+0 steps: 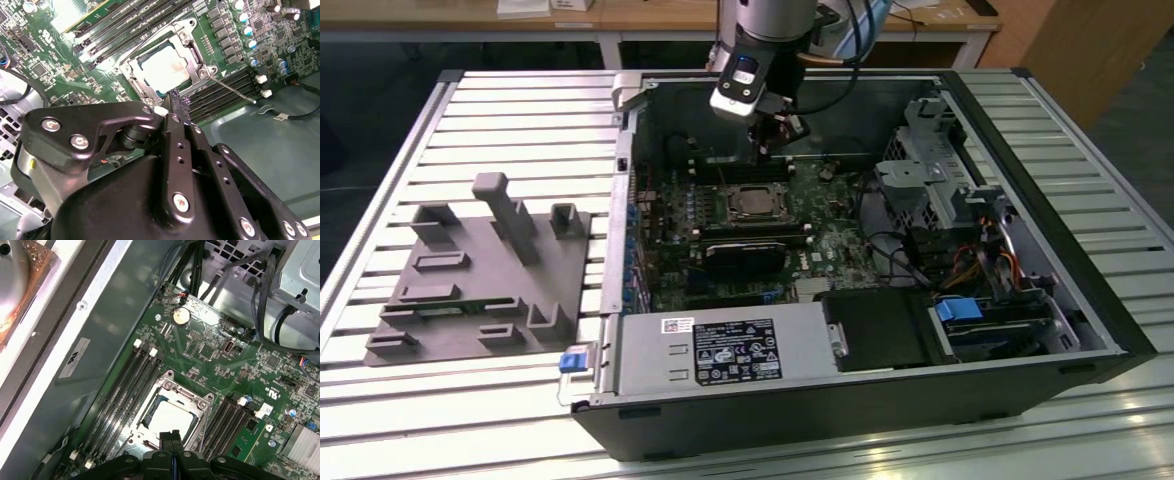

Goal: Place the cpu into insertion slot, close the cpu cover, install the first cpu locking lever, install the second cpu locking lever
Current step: 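Install the first cpu locking lever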

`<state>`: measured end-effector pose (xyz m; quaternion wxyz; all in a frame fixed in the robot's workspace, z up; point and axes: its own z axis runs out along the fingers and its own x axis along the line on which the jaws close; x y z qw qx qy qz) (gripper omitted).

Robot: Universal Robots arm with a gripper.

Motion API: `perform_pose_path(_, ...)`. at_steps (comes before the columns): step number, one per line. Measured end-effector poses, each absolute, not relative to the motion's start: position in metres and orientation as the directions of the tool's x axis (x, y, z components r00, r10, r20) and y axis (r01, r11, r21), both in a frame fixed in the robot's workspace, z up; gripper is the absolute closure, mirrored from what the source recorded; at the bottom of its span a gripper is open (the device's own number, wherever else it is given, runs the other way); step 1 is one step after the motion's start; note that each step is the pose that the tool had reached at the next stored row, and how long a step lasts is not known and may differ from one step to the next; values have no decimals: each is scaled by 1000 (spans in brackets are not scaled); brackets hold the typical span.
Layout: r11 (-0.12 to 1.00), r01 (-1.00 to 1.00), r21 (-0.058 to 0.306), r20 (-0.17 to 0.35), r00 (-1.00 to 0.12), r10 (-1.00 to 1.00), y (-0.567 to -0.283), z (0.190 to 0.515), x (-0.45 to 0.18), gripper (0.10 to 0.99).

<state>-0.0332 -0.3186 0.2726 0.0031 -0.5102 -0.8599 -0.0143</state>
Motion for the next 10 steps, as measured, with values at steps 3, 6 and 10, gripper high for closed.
perform_pose_path(3, 483, 876, 21, 20, -483, 875, -319, 273, -33, 980)
perform_pose_path(6, 487, 873, 21, 20, -488, 873, -319, 273, -33, 980)
perform_pose_path(10, 493, 870, 21, 20, -494, 869, -319, 273, -33, 980)
